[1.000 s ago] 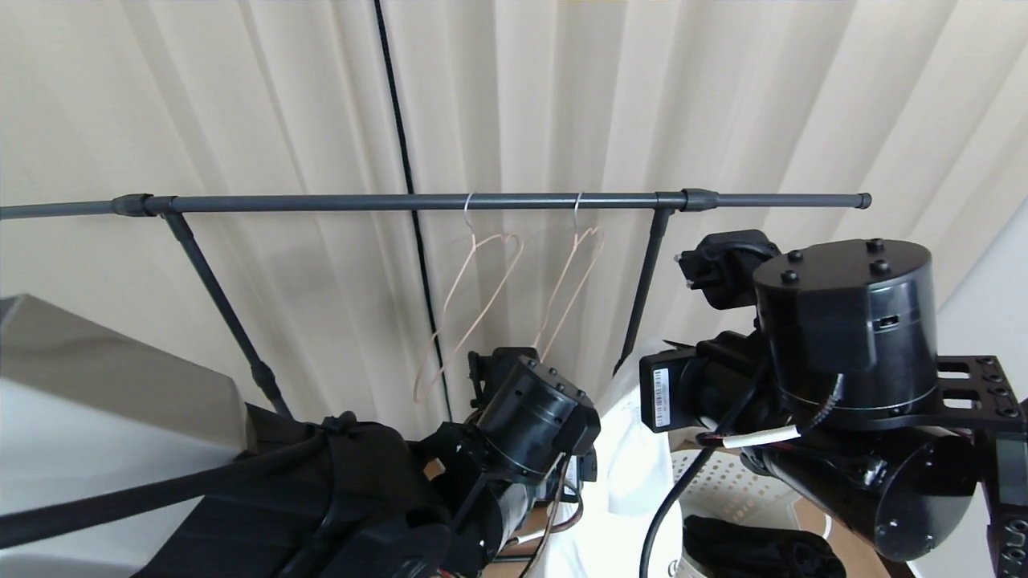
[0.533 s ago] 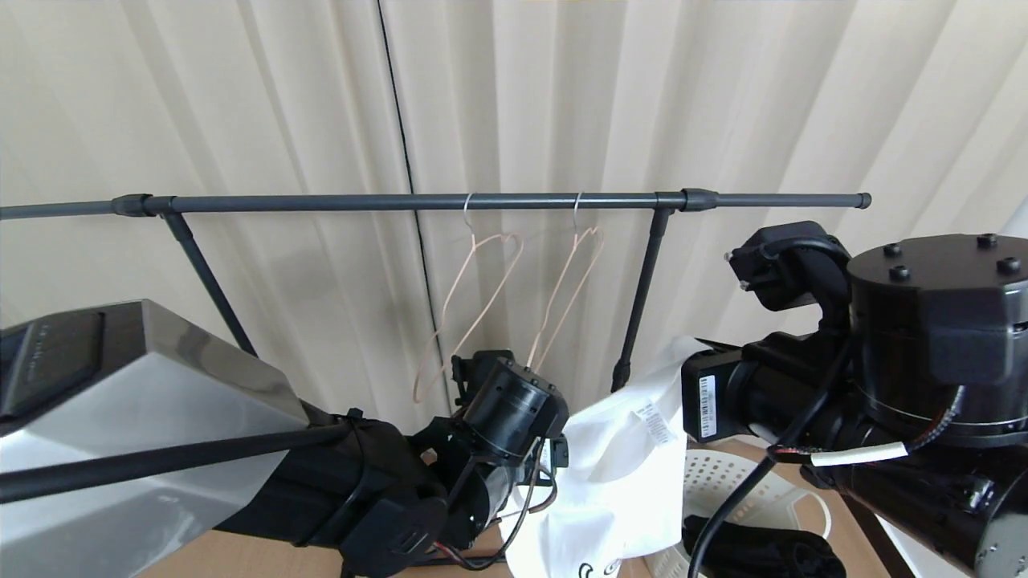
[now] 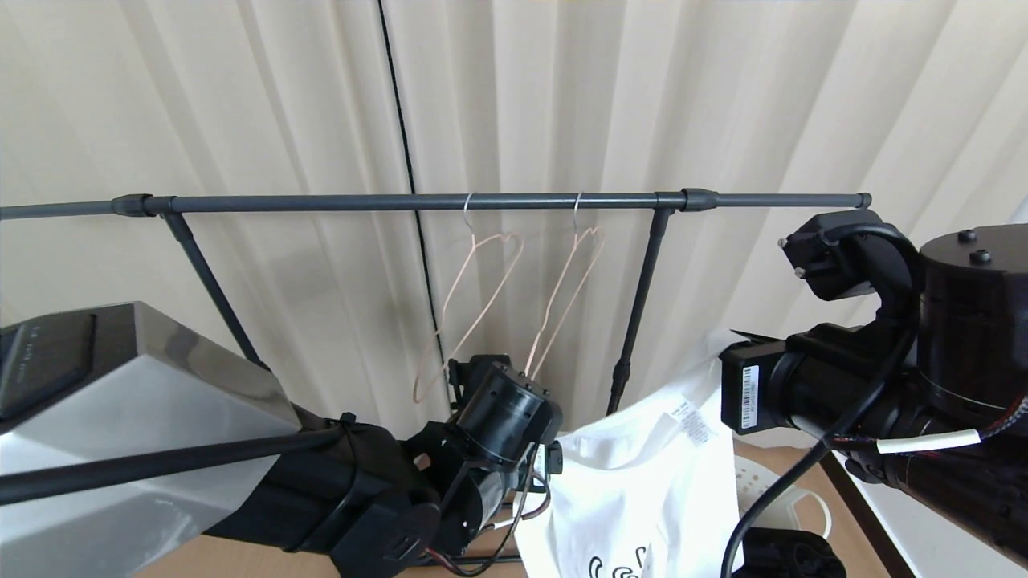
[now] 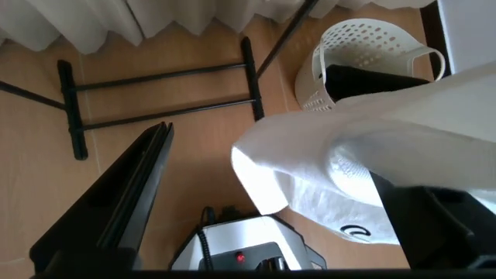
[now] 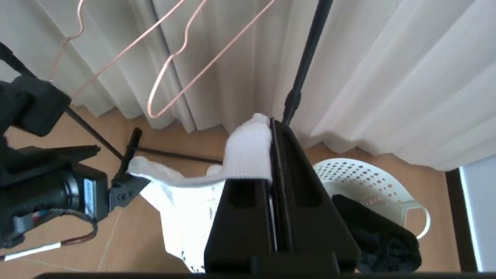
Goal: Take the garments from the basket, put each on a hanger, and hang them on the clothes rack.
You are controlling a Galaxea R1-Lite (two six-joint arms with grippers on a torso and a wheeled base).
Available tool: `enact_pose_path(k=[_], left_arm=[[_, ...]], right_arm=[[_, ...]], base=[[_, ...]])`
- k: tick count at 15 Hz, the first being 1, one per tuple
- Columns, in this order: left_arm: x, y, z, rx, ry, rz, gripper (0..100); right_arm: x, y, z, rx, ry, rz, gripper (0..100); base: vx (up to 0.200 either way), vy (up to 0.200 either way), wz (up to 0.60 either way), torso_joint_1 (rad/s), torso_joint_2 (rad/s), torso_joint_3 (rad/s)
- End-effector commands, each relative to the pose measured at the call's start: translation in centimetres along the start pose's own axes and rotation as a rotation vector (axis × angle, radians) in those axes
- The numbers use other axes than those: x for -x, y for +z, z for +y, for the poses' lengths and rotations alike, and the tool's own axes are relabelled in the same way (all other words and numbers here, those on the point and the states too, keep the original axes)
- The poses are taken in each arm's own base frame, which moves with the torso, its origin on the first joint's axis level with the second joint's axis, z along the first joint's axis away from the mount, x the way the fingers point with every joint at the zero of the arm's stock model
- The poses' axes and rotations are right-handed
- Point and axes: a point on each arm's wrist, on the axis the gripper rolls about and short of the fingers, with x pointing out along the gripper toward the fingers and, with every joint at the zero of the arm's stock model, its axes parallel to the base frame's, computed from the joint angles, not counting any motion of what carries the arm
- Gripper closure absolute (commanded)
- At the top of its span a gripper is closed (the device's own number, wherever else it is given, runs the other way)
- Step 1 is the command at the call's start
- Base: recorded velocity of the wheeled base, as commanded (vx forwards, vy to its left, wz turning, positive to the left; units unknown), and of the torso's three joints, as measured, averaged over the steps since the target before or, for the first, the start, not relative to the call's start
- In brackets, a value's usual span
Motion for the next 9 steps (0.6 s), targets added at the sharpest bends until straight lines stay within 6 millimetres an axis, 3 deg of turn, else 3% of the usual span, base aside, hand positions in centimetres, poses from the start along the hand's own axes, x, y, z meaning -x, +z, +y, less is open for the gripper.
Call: enact_pose_path(k=[1, 4, 9], left_arm=[[1.4, 0.0, -1.2, -0.03, -0.047, -0.016, 0], [1.6, -0.3, -2.7, -0.072, -0.104, -0.047, 0], [0.2, 1.0, -4.8, -0.063, -0.141, -0.106, 0]], right_arm=[[-0.2, 0.3, 0.3, -0.005, 0.003, -0.006, 100], [-1.0, 0.5, 1.0, -0.023, 0.012, -0.042, 100], [-0.9, 0.2, 0.9, -0.006, 0.009, -0.039, 100]], base=[[0.0, 0.0, 0.0, 0.0, 0.0, 0.0], [0.0, 0.0, 0.0, 0.0, 0.0, 0.0], [0.0, 0.0, 0.0, 0.0, 0.0, 0.0]])
